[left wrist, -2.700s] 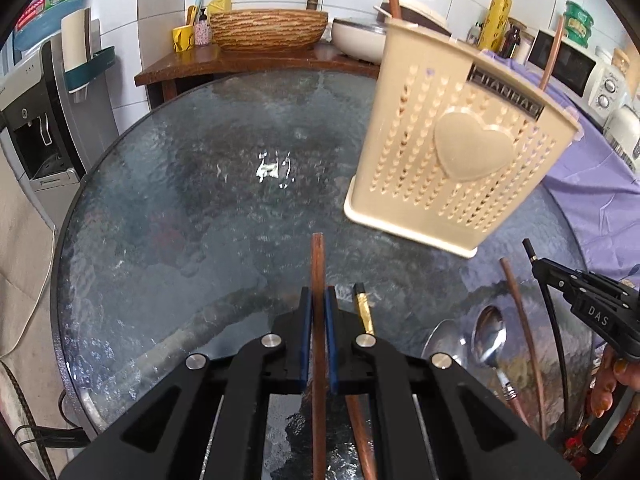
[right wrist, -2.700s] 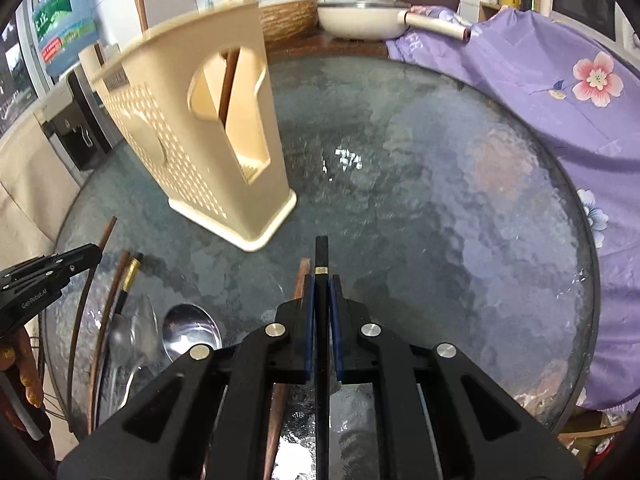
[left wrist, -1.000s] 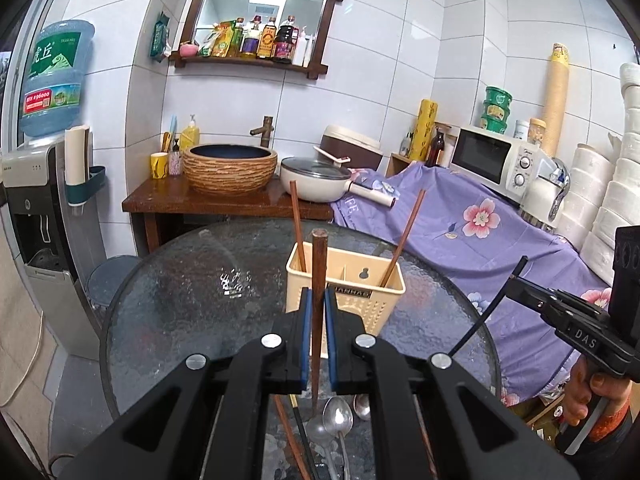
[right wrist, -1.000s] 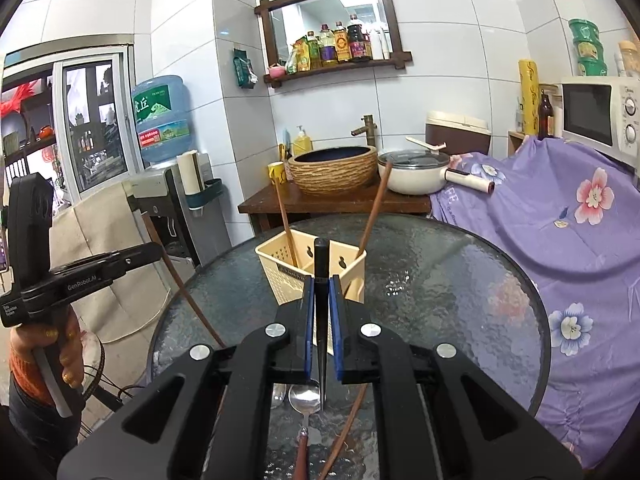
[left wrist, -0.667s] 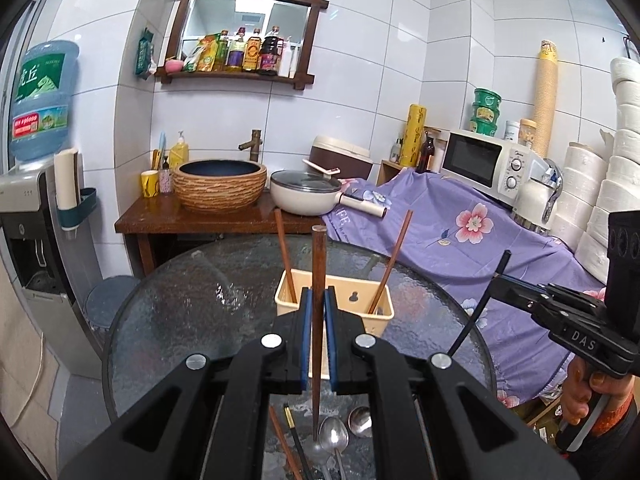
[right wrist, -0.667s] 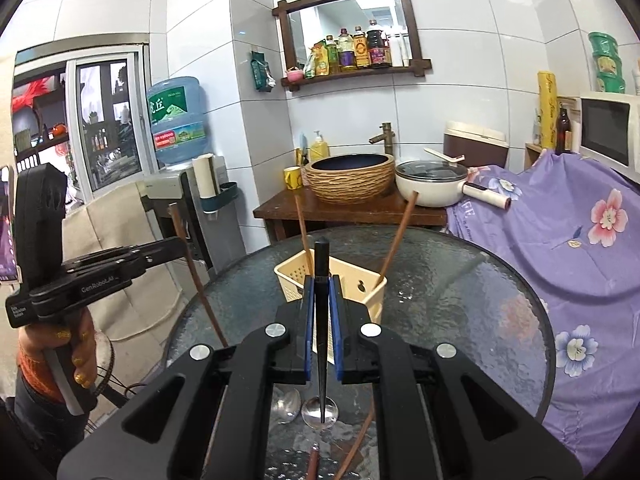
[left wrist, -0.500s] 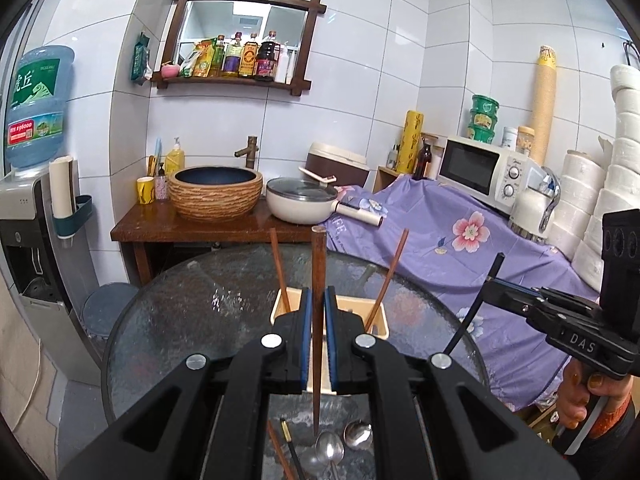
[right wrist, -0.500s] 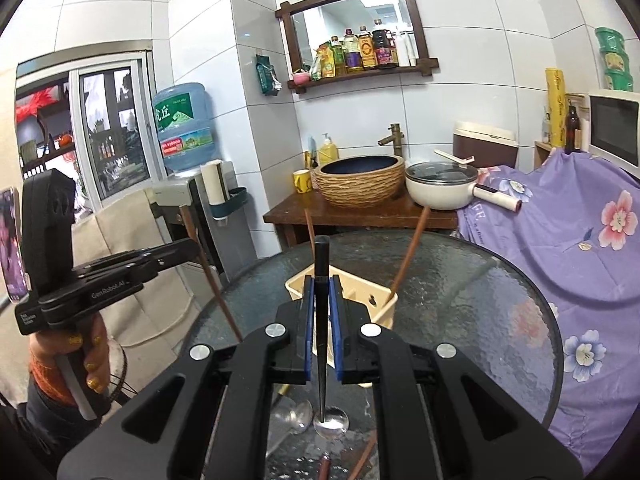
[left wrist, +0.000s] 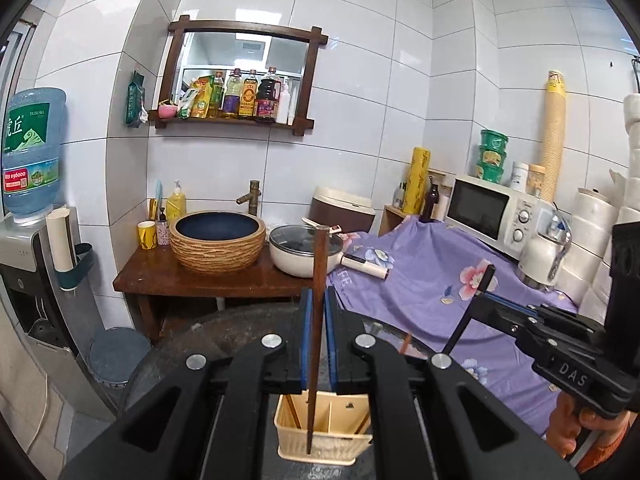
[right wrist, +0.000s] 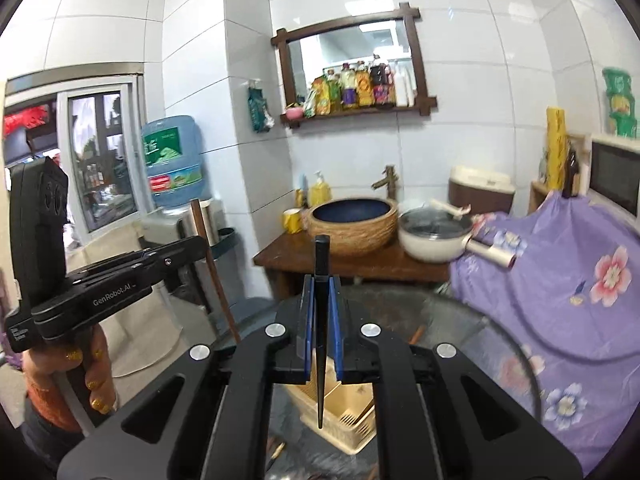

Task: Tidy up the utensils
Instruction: 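Lower the chopsticks into the holder and open both tools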

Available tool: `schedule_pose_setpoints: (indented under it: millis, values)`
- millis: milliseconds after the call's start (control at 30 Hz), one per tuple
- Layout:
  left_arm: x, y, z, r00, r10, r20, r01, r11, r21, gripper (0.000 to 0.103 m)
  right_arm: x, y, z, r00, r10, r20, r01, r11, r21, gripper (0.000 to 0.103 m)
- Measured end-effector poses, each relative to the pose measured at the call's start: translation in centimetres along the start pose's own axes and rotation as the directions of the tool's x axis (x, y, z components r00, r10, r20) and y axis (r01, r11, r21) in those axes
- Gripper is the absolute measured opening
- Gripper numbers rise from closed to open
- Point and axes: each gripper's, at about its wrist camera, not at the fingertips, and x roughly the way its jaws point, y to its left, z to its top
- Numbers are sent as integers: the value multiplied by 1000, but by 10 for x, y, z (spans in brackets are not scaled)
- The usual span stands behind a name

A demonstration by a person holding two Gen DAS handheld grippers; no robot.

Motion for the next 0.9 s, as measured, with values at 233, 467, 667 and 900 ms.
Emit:
schedule_pose_setpoints:
  millis: [233,467,667,900]
  values:
    - [48,9,-6,999,22,-26,-23,999,-42,6,45,-12,-7,997,-68,-28,68,998,9,8]
    - [89,19,-50,992,29,-119,-37,998,-60,6,88,-28,-55,990,-82,-114,88,995,41,8]
    - [97,26,-76,986,18,-165,-30,997,-73,6,111,-36,-90,982,-86,-171,96,994,51,8]
    - [86,29,-105,986,43,-163,-56,996,-74,55,115,-38,-110,980,-92,-175,101,994,39,9]
